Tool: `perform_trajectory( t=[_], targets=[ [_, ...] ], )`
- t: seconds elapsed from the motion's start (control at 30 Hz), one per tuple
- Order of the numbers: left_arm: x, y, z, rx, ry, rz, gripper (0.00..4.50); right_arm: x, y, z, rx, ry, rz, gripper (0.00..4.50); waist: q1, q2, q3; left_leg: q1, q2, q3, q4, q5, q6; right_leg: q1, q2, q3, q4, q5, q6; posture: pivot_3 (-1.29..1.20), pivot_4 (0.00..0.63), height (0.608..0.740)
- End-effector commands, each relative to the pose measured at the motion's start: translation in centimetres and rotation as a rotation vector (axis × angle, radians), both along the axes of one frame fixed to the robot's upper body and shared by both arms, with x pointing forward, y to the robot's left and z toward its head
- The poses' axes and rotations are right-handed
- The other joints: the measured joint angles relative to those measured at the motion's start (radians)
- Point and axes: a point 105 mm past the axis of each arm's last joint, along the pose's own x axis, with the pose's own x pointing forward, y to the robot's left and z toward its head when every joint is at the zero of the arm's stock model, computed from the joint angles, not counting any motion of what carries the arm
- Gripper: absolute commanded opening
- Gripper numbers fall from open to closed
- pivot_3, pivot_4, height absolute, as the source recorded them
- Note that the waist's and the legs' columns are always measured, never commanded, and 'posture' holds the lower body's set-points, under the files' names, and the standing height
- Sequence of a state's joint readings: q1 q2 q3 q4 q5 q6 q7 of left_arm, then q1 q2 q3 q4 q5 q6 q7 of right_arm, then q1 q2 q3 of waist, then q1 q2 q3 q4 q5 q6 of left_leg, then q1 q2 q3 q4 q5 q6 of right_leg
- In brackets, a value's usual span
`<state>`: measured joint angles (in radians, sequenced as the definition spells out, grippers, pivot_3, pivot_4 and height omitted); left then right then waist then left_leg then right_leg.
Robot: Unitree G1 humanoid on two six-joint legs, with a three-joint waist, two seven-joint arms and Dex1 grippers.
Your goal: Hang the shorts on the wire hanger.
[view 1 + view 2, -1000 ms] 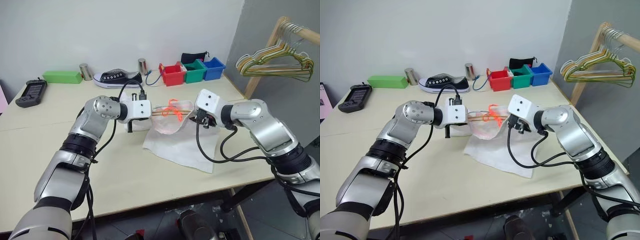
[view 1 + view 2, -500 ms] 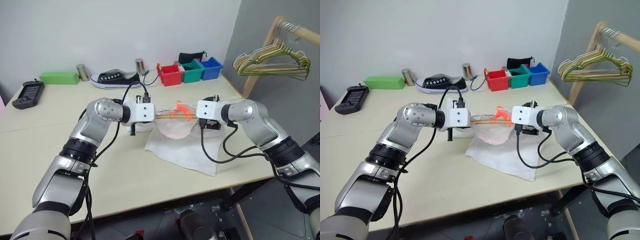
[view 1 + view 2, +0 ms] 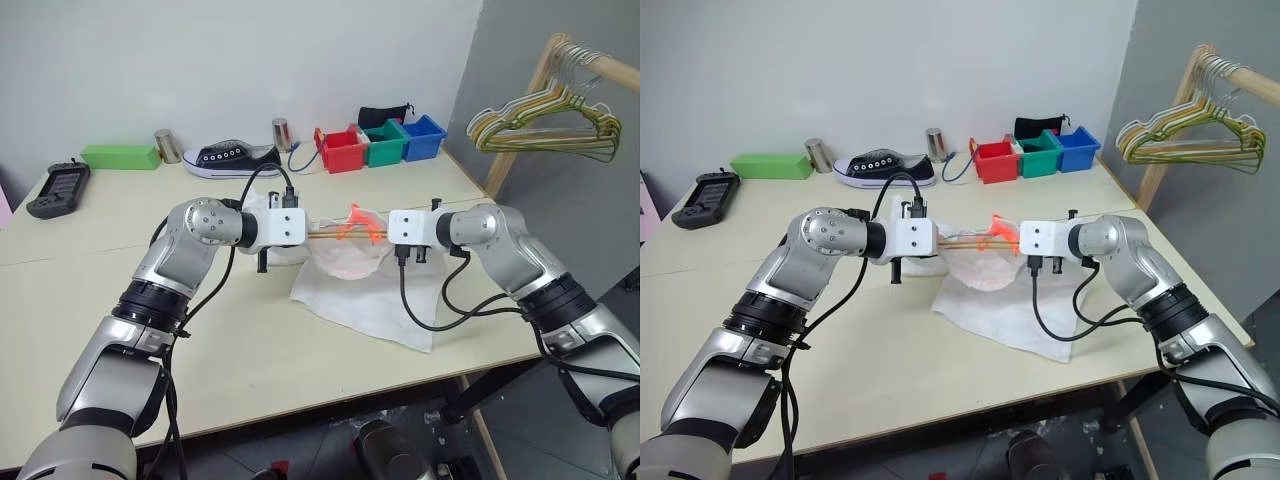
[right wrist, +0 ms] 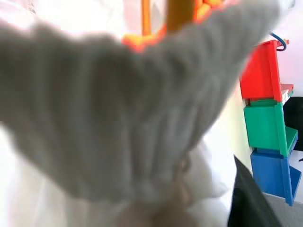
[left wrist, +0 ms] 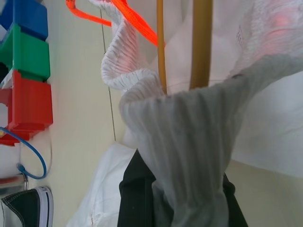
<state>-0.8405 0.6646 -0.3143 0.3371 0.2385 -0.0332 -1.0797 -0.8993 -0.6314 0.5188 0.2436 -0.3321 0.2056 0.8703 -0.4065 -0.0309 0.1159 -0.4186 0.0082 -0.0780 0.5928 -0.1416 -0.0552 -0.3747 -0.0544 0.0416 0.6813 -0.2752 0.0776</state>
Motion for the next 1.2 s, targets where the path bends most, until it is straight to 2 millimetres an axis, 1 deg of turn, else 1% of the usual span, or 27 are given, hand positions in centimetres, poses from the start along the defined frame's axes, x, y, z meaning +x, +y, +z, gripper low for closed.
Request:
perform_trajectory(
  t=[0.03,0.13,0.2,0.27,0.3,0.4,0.43,0.57,0.6,0.77,0.8,0.9,0.97,1.07,1.13,1.2],
  targets=[
    [0.0,-0.7,2.7,-0.028,-0.089,-0.041,0.0,0.3,-0.5,1.6,0.033,-0.049,-0.019,0.6,0.0,0.0,0.0,0.0,0.0,0.0,0.0,0.0,0.0,0.0,0.0,0.0,0.0,0.0,0.0,-0.28,0.023,0.74],
    [0.1,-0.9,3.1,-0.048,-0.097,-0.05,0.0,0.3,-0.6,1.4,0.036,-0.047,-0.025,0.37,0.0,0.0,0.0,0.0,0.0,0.0,0.0,0.0,0.0,0.0,0.0,0.0,0.0,0.0,0.0,-0.28,0.022,0.74],
    [0.2,-1.0,3.4,-0.066,-0.107,-0.053,0.58,0.3,-0.7,1.4,0.038,-0.044,-0.028,0.3,0.0,0.0,0.0,0.0,0.0,0.0,0.0,0.0,0.0,0.0,0.0,0.0,0.0,0.0,0.0,-0.28,0.019,0.74],
    [0.3,-1.0,3.6,-0.072,-0.109,-0.055,0.95,0.2,-0.7,1.3,0.038,-0.043,-0.029,0.26,0.0,0.0,0.0,0.0,0.0,0.0,0.0,0.0,0.0,0.0,0.0,0.0,0.0,0.0,0.0,-0.28,0.019,0.74],
    [0.4,-1.0,3.8,-0.078,-0.116,-0.057,1.25,0.2,-0.7,1.3,0.038,-0.041,-0.031,0.25,0.0,0.0,0.0,0.0,0.0,0.0,0.0,0.0,0.0,0.0,0.0,0.0,0.0,0.0,0.0,-0.28,0.019,0.74],
    [0.4,-1.0,4.3,-0.098,-0.126,-0.064,1.87,0.2,-0.8,1.3,0.038,-0.038,-0.034,0.25,-0.001,0.0,0.0,0.001,0.0,0.0,0.0,0.0,0.0,0.0,0.0,0.0,0.0,0.0,0.0,-0.28,0.016,0.74],
    [0.4,-1.0,4.5,-0.104,-0.128,-0.07,2.15,0.2,-0.9,1.3,0.039,-0.037,-0.036,0.25,-0.001,0.0,0.0,0.001,0.0,0.0,0.0,0.0,0.0,0.001,0.0,0.0,0.0,0.0,0.0,-0.28,0.017,0.74],
    [-0.2,-0.6,5.2,-0.128,-0.114,-0.082,2.9,0.1,-1.1,1.1,0.049,-0.026,-0.051,0.25,-0.001,0.0,0.0,0.001,0.0,0.0,0.0,0.0,0.0,0.001,0.0,0.0,0.0,0.0,0.0,-0.28,0.014,0.74],
    [-0.5,-0.4,5.3,-0.132,-0.103,-0.087,3.21,0.1,-1.2,1.1,0.054,-0.021,-0.056,0.25,-0.001,0.0,0.0,0.001,0.0,0.0,0.0,0.0,0.0,0.001,0.0,0.0,0.0,0.0,0.0,-0.28,0.013,0.74],
    [-1.5,0.7,6.0,-0.127,-0.088,-0.094,4.34,-0.1,-1.8,0.4,0.095,0.027,-0.094,0.25,-0.001,0.0,0.0,0.001,0.0,0.0,0.0,0.0,0.0,0.001,0.0,0.0,0.0,0.0,0.0,-0.28,0.01,0.74],
    [-1.6,0.9,6.3,-0.132,-0.091,-0.092,4.46,-0.2,-2.0,0.3,0.102,0.037,-0.102,0.25,-0.001,0.0,0.0,0.001,0.0,0.0,0.0,0.0,0.0,0.001,0.0,0.0,0.0,0.0,0.0,-0.28,0.009,0.74],
    [-2.0,1.2,7.7,-0.167,-0.091,-0.092,4.46,-0.5,-2.5,-0.2,0.153,0.086,-0.143,0.25,0.0,0.0,0.0,0.001,0.0,0.0,0.0,0.0,0.0,0.001,0.0,0.0,0.0,0.0,0.0,-0.29,0.007,0.74],
    [-2.2,1.3,8.4,-0.17,-0.093,-0.092,4.46,-0.6,-2.9,-0.4,0.18,0.102,-0.172,0.25,-0.001,0.0,0.0,0.001,0.0,0.0,0.0,0.0,0.0,0.001,0.0,0.0,0.0,0.0,0.0,-0.29,0.007,0.74],
    [-2.5,1.6,9.0,-0.175,-0.096,-0.085,4.46,-0.8,-3.4,-0.7,0.226,0.135,-0.214,0.25,-0.001,0.0,0.0,0.001,0.0,0.0,0.0,0.0,0.0,0.001,0.0,0.0,0.0,0.0,0.0,-0.3,0.007,0.74],
    [-2.2,2.0,9.4,-0.184,-0.112,-0.063,4.46,-1.0,-3.9,-0.8,0.238,0.14,-0.238,0.25,-0.002,0.0,0.0,0.001,0.0,0.0,0.0,0.0,0.0,0.001,0.0,0.0,0.0,0.0,0.0,-0.31,0.009,0.74],
    [-1.9,2.6,9.3,-0.177,-0.121,-0.039,4.46,-1.1,-4.1,-0.9,0.238,0.139,-0.251,0.25,-0.004,0.0,0.0,0.001,0.0,0.0,0.0,0.0,0.0,0.001,0.0,0.0,0.0,0.0,0.0,-0.32,0.011,0.74]
  ],
)
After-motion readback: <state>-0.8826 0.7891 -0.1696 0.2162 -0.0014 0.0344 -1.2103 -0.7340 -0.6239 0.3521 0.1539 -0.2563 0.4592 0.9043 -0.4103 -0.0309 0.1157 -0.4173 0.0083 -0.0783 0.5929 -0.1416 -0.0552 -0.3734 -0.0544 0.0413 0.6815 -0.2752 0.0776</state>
